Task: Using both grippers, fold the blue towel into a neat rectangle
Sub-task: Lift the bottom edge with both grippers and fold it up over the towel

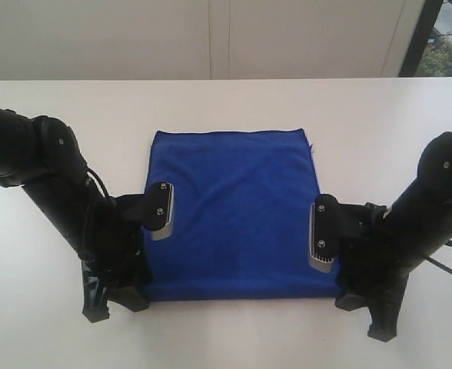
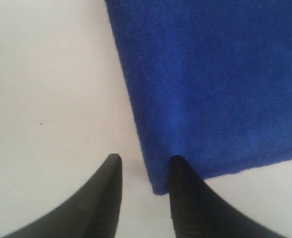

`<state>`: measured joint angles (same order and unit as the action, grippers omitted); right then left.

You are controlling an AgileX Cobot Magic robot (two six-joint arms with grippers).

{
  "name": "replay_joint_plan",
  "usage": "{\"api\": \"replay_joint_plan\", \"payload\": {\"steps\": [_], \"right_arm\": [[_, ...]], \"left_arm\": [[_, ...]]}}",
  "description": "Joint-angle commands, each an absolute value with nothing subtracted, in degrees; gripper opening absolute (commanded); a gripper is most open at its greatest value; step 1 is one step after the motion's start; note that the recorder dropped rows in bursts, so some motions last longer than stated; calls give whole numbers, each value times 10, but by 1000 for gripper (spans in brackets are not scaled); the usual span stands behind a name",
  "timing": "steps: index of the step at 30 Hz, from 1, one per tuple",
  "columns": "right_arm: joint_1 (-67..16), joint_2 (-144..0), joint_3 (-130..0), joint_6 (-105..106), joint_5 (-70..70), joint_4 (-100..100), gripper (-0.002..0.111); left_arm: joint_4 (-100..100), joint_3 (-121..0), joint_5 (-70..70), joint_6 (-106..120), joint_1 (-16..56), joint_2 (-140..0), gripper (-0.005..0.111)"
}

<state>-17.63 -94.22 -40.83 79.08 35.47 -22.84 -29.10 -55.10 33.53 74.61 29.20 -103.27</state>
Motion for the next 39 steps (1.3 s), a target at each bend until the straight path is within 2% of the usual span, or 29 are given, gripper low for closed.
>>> {"api": "replay_joint_plan", "payload": {"steps": [1, 4, 5, 6, 7, 12, 16, 21, 28, 34, 39], "right_arm": [[-178, -954, -405, 799, 344, -233, 31], [-178, -963, -405, 796, 345, -236, 24], [-178, -968, -405, 795, 346, -238, 13], [-178, -971, -405, 795, 346, -238, 6], [-178, -972, -405, 792, 346, -239, 0], [-178, -944, -405, 792, 386, -239, 0], [-178, -881, -405, 792, 503, -239, 0], [-178, -815, -405, 772, 543, -239, 0], [-178, -742, -405, 741, 444, -218, 0], [-178, -738, -405, 705, 304, -200, 0], [-178, -744, -405, 690, 253, -193, 0]], "left_arm": [[-295, -547, 344, 753, 294, -1041, 48], [-278, -547, 342, 754, 294, -1041, 37], [-276, -547, 341, 754, 294, -1041, 24], [-274, -547, 338, 754, 294, -1041, 16], [-272, -547, 330, 754, 294, -1041, 0], [-265, -547, 336, 752, 294, -1024, 0], [-265, -547, 441, 739, 294, -963, 0], [-265, -548, 528, 700, 294, -932, 0], [-245, -606, 539, 570, 294, -891, 0], [-202, -633, 438, 513, 294, -887, 0], [-165, -633, 403, 484, 294, -887, 0]]}}
